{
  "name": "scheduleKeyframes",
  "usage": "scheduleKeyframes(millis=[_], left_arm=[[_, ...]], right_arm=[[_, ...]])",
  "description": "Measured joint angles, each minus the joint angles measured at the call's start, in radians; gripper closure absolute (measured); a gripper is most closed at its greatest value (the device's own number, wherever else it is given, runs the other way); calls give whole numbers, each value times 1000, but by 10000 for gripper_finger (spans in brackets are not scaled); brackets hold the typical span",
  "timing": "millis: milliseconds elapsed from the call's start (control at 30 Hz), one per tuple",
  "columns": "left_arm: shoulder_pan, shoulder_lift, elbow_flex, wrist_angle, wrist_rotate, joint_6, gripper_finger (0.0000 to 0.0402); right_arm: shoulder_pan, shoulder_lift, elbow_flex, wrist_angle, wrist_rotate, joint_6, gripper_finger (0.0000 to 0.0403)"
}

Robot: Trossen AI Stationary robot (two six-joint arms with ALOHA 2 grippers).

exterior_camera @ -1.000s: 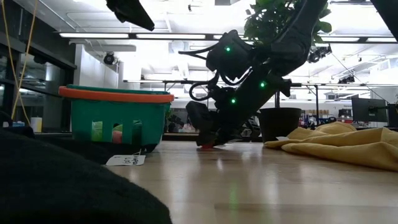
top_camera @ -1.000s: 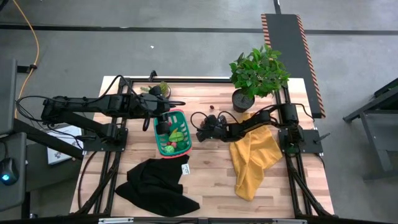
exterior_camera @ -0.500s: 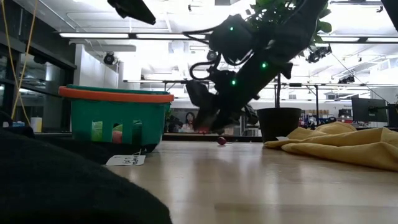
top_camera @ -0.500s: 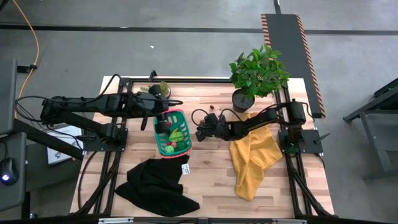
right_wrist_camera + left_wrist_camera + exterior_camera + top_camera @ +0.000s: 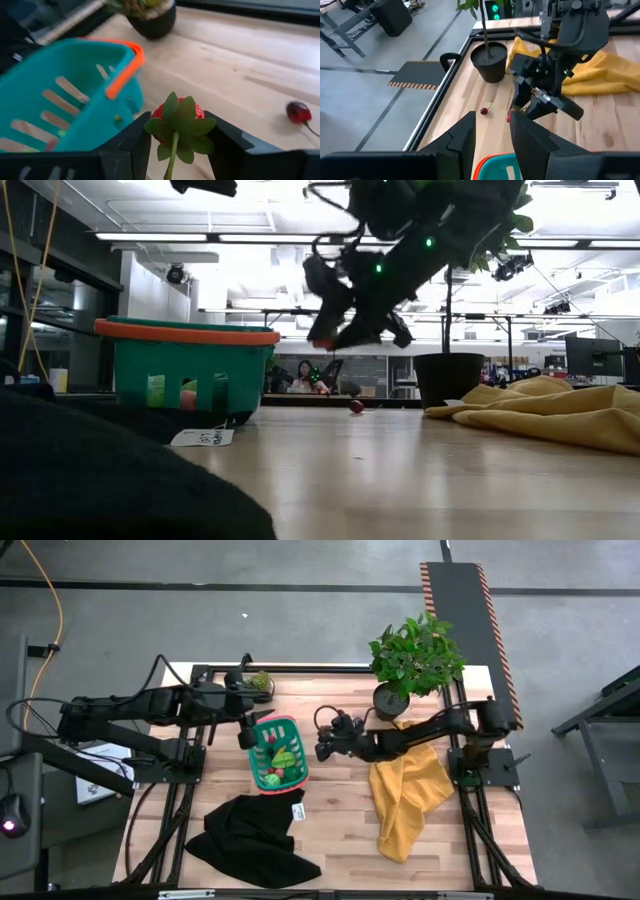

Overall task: Pick and placing Produce into tupperware
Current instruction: Put the red strawberry in the green basket

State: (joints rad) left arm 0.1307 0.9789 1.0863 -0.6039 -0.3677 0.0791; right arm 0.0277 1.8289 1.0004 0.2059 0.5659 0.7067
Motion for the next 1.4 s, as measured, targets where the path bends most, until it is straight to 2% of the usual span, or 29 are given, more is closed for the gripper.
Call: scheduleKeyframes(millis=[300, 567, 767, 1100, 1233, 1400], left_arm=[[0, -13, 0, -43, 2, -65, 291], [0, -15, 26, -50, 17, -109, 291], [0, -15, 79, -52, 19, -148, 291], [0, -16, 146, -123, 17, -249, 291], [0, -16, 147, -172, 18, -279, 291], [0, -16, 147, -247, 21, -294, 291]], right_arm=[[14, -85, 1, 67, -77, 0, 251], [42, -102, 1, 237, -276, 12, 251], [47, -102, 1, 329, -373, 37, 251], [47, -101, 5, 384, -418, 26, 251], [58, -101, 87, 298, -415, -48, 251], [78, -101, 261, -116, -279, -139, 251]])
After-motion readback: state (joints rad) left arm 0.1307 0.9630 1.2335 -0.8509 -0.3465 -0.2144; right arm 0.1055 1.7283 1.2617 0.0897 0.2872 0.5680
